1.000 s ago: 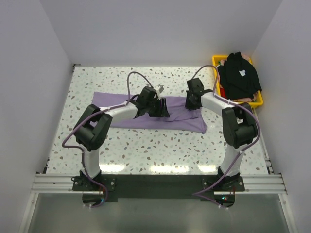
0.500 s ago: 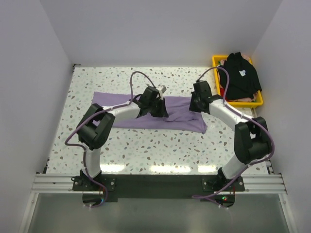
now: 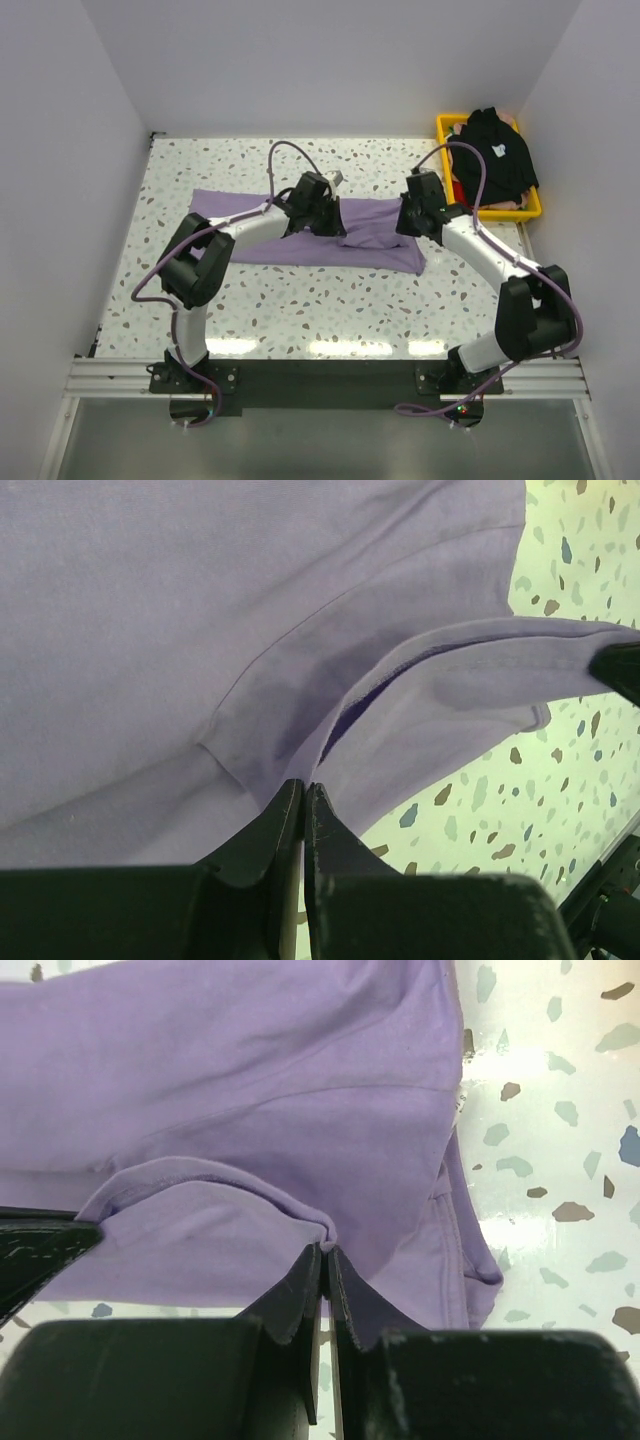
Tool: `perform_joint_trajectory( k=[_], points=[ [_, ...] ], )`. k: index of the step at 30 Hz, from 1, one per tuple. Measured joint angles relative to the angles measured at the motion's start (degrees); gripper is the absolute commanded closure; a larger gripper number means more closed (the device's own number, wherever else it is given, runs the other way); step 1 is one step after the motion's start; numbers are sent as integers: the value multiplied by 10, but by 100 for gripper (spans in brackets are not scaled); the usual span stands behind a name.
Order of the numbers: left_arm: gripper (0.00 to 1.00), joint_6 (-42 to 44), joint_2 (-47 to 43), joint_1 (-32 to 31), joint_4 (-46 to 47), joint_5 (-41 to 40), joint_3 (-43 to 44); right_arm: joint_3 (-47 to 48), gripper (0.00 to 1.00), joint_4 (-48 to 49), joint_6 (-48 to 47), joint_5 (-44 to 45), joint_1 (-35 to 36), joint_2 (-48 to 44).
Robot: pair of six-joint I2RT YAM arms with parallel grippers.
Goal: Fold and stack the t-shirts
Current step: Fold the tshirt
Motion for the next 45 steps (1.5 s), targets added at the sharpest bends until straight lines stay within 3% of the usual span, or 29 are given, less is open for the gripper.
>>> perform_joint_trajectory(
  k=[9, 16, 28, 31, 35, 37, 42, 45],
  points=[
    [99, 1, 0, 0, -32, -1, 13, -1, 92, -17, 0, 1, 0, -24],
    [99, 2, 21, 1, -50, -3, 39, -4, 92, -15, 1, 6, 0, 50],
    [86, 15, 65, 11, -71, -9, 44, -12, 89, -16, 8, 41, 0, 95],
    [78, 16, 65, 14, -71, -11, 44, -12, 84, -16, 9, 47, 0, 96],
    [62, 24, 64, 18, -73, -12, 45, -5, 67, -25, 10, 50, 0, 94],
    [56, 29, 58, 20, -75, -14, 45, 1, 64, -30, 10, 50, 0, 88],
    [55, 31, 31, 35, -79, -17, 45, 8, 61, -41, 9, 54, 1, 45],
    [60, 31, 11, 42, -79, -16, 47, 12, 62, -41, 12, 58, 14, 19]
  ],
)
